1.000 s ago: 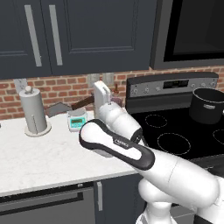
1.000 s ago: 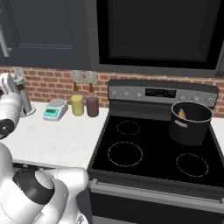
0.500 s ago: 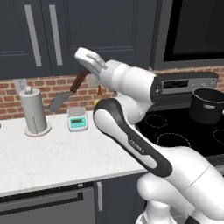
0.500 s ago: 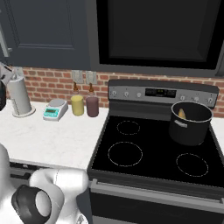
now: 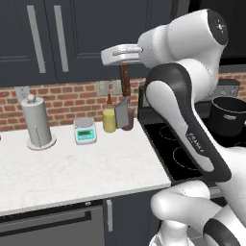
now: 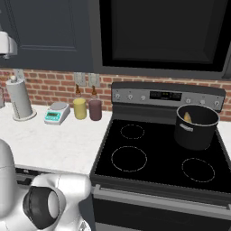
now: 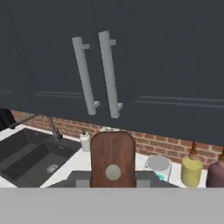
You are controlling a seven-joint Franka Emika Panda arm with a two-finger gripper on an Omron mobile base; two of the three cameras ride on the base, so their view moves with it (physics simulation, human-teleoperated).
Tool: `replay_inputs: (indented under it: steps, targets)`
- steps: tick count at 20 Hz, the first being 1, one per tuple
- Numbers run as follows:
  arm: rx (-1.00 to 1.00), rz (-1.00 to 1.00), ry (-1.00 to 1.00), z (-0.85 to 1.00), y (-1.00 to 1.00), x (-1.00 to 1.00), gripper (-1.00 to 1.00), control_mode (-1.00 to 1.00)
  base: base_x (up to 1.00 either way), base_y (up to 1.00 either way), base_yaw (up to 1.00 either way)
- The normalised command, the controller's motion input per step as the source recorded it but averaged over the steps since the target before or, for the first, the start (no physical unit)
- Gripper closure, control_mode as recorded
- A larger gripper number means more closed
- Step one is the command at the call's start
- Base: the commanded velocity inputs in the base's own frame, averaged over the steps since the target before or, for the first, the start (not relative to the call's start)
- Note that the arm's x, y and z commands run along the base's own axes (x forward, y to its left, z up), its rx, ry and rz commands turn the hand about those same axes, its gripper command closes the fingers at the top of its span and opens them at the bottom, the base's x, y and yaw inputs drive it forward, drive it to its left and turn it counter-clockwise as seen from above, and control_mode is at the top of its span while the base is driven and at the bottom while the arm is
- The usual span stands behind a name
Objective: Put the onion and cucumber in the pot. Retrieve the spatula and lightly stir the vegetables in the pot.
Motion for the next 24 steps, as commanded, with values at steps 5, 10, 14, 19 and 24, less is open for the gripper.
replay_inputs:
  steps: [5,10,14,19,24]
  targets:
    - [-0.65,0.06,-0.11,-0.36,-0.76,-0.10,1.00,-1.00,0.00,0.00,0.00]
    - [-0.32,0.06,-0.38,-0.88,-0.51,0.00,1.00,-1.00,0.00,0.00,0.00]
    - [-0.10,0.00,-0.44,-0.82,-0.43,0.00,1.00,-1.00,0.00,0.00,0.00]
    - [0.04,0.00,-0.36,-0.49,-0.52,-0.12,1.00,-1.00,0.00,0.00,0.00]
    - [0.14,-0.01,-0.15,-0.10,-0.47,-0.17,1.00,-1.00,0.00,0.00,0.00]
